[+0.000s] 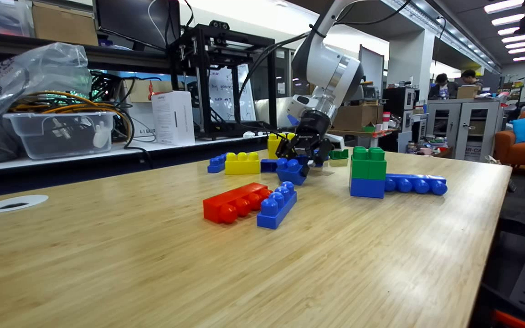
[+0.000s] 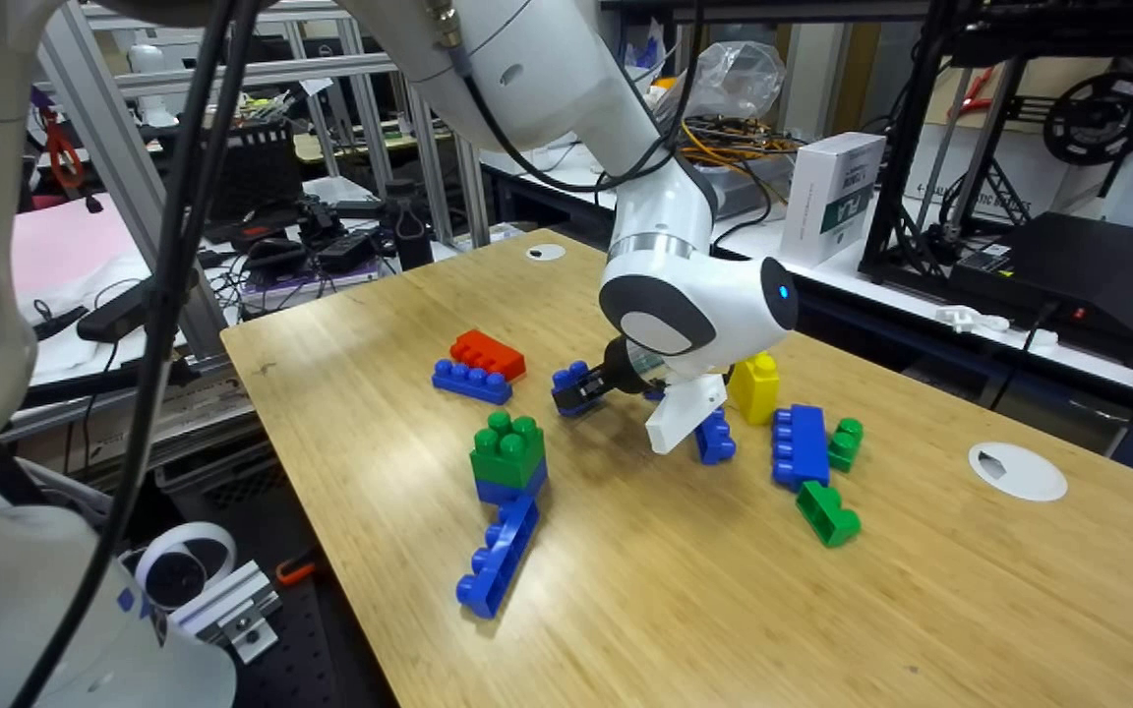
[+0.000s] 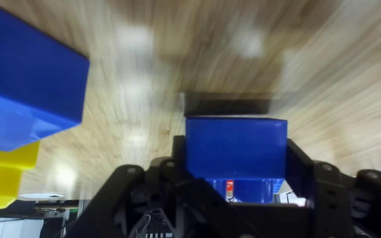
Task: Move the blue and green object, then pick up the blue object and put it on the blue and green object
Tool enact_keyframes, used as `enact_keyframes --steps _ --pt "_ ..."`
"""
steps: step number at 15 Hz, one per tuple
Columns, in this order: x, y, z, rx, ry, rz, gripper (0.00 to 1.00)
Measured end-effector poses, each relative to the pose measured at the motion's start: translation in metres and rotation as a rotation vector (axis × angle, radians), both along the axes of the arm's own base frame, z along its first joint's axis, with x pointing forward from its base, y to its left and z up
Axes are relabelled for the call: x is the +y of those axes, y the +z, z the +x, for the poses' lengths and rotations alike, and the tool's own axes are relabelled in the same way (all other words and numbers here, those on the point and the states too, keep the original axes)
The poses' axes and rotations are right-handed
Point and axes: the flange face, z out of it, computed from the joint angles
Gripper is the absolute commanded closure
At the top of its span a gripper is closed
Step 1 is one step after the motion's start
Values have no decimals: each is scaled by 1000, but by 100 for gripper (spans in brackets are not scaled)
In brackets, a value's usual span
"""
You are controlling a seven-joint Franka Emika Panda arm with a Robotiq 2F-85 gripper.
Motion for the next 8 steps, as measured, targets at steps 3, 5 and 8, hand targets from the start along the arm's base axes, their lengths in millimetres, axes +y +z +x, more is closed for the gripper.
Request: enact_keyframes --steps 3,5,8 --pt "-8 -5 -1 8 -8 32 55" --pt "-10 -7 -1 14 -14 50 55" --pt "-14 -9 -2 21 -22 65 55"
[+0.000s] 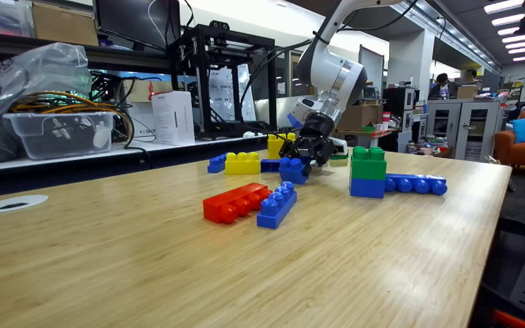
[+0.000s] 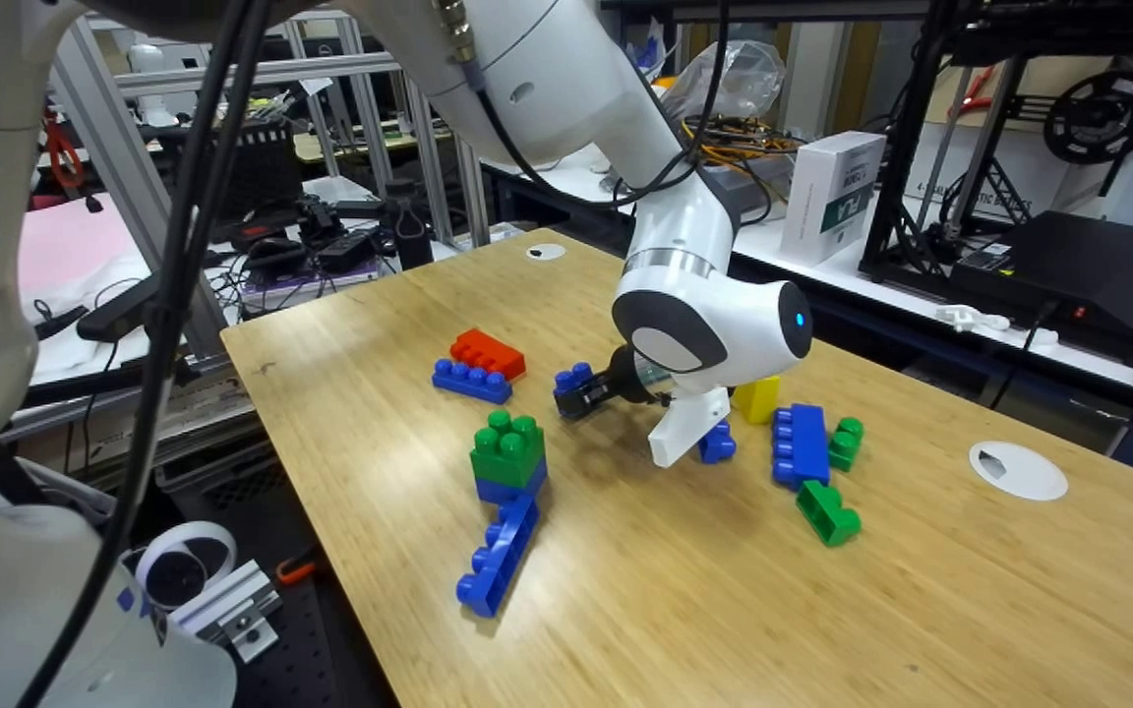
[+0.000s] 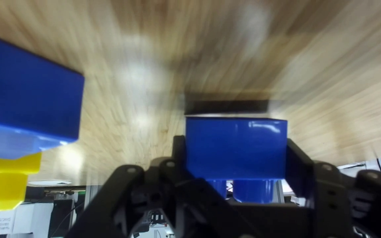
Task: Move the blue and green object, then pick up the blue object and put it on the blue and green object
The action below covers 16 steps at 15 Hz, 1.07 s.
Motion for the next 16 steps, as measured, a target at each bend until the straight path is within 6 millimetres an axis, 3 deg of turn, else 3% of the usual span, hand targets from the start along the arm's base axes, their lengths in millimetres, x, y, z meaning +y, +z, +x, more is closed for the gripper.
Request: enact_keyframes --steps 11,12,13,16 --pt "-1 0 0 4 -7 8 55" --pt "-1 0 0 4 -10 10 20" --pt "-1 0 0 4 -13 12 6" --pt "-1 -1 0 5 -24 19 0"
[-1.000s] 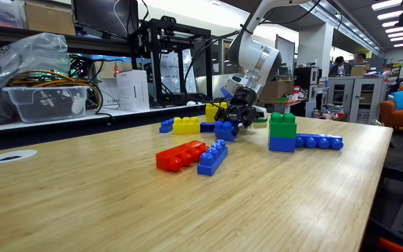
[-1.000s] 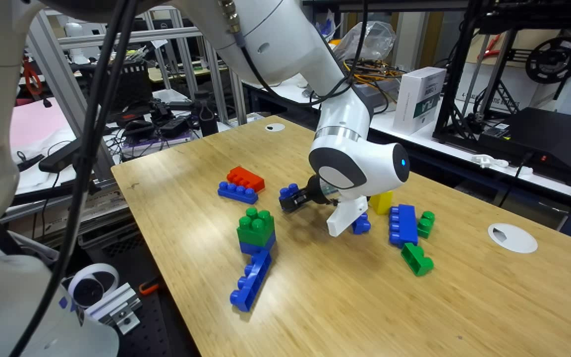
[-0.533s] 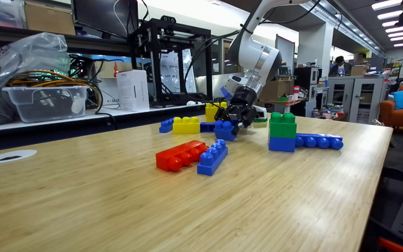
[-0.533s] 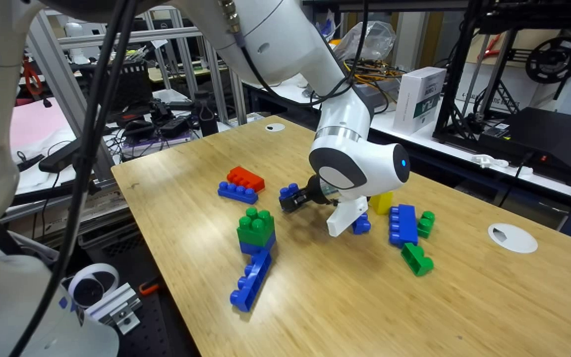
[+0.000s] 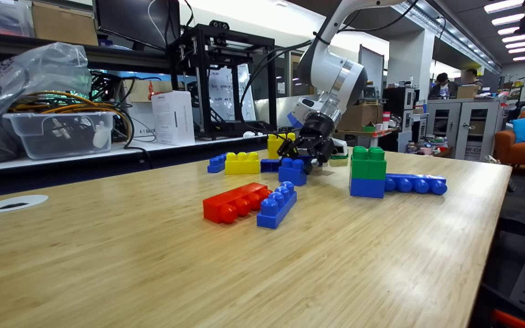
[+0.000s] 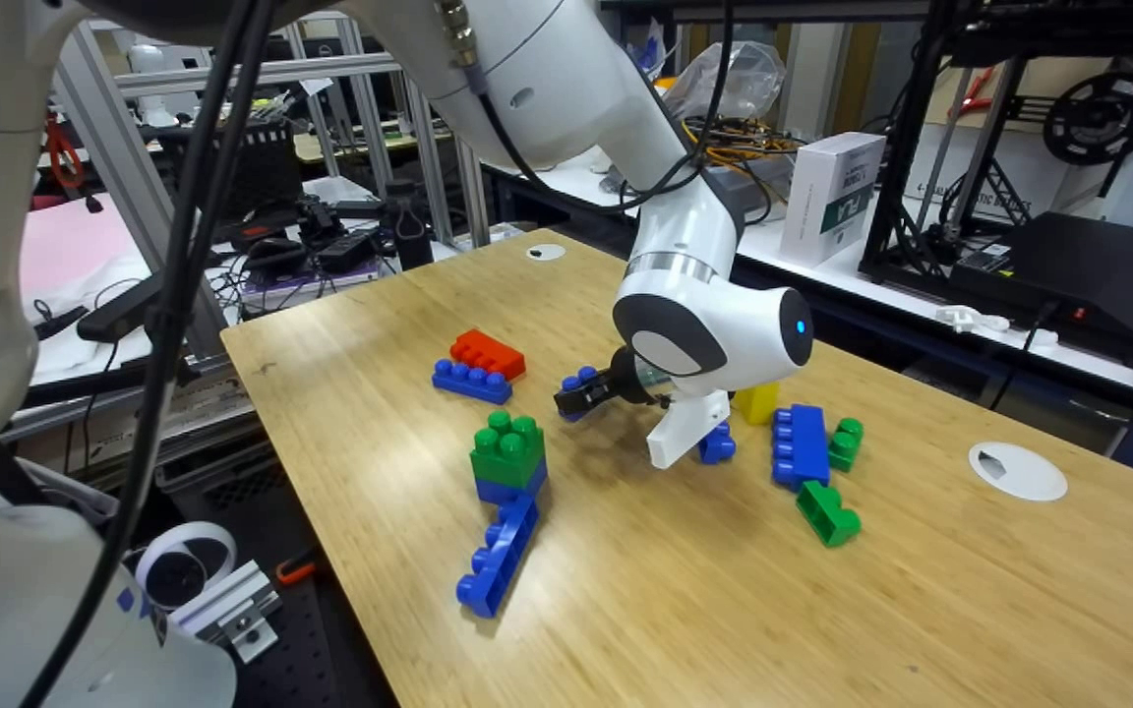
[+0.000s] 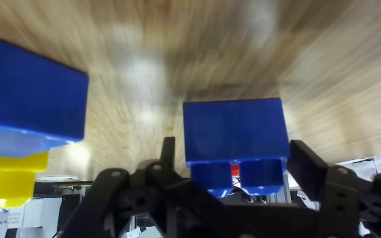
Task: Move the blue and green object, then pick up the blue object and put it on the blue and green object
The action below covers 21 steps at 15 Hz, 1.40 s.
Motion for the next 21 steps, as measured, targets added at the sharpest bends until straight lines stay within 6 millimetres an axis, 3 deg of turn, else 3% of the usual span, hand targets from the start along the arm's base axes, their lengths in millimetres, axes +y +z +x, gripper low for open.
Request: enact_keyframes --steps 8,10,12,14,18,21 --pt "-4 -2 0 0 -18 -2 0" --pt "-6 6 4 -19 -25 -24 0" --pt "-5 28 12 -58 -27 -71 0" --pt "5 62 20 -104 -23 -147 0" --pt "50 136 20 -202 23 -331 0" --pt "88 166 10 -258 80 -482 0"
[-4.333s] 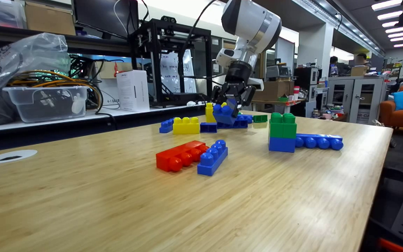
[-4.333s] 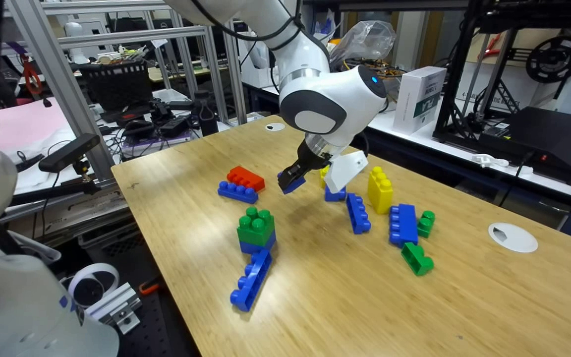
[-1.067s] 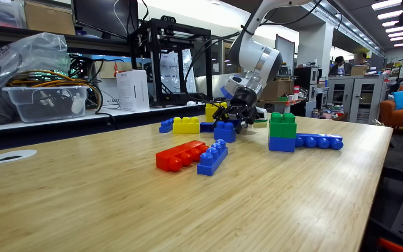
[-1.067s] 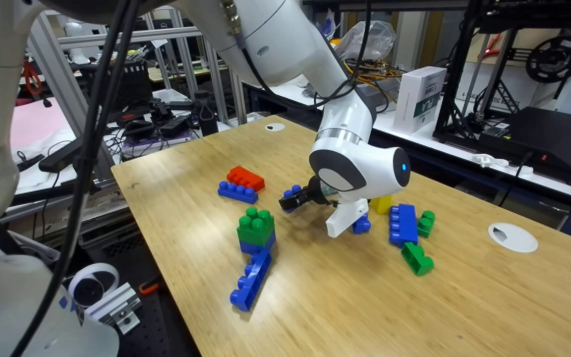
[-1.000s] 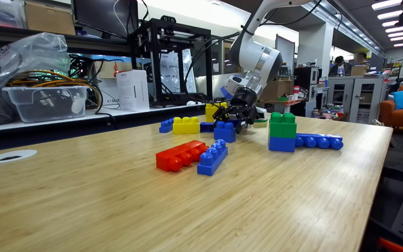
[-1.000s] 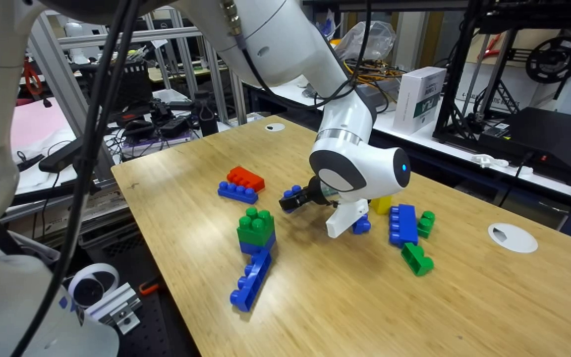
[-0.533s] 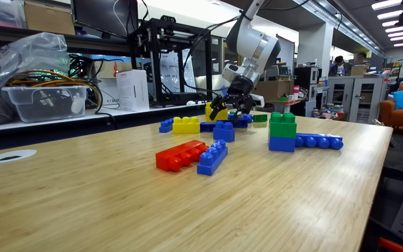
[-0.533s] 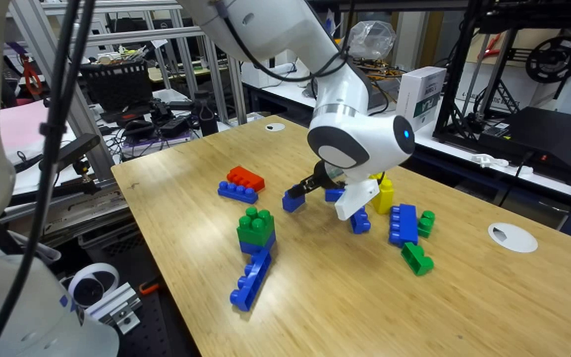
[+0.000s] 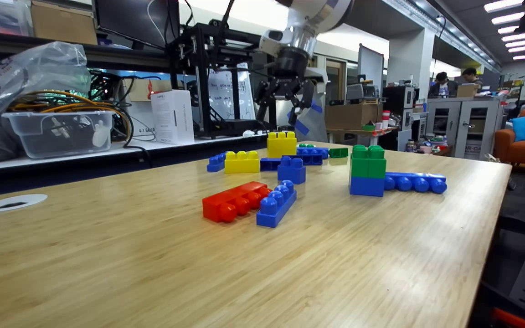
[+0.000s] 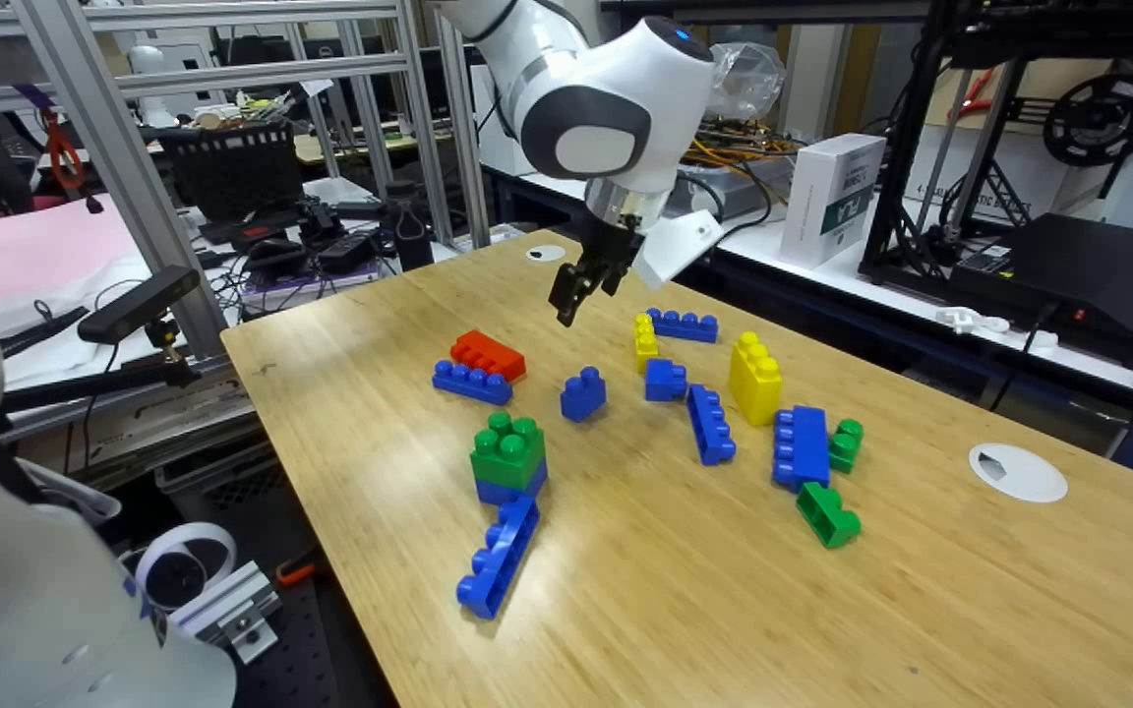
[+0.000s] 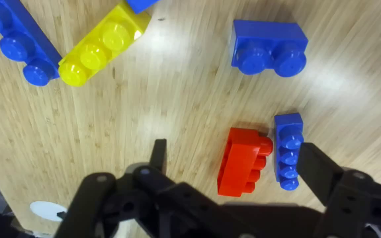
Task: Move the blue and green object, then pick up the blue object and put it on the blue and green object
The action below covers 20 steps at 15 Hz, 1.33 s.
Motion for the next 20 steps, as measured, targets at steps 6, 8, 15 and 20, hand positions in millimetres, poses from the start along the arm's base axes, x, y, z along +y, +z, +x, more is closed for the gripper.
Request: enact_keyframes --steps 6,8,15,20 --pt "43 -15 -10 -40 58 -331 0" --pt "45 -27 -10 -32 56 -403 0" --pt "48 -55 -1 -4 0 -490 0" --pt "57 -68 4 14 4 -488 0"
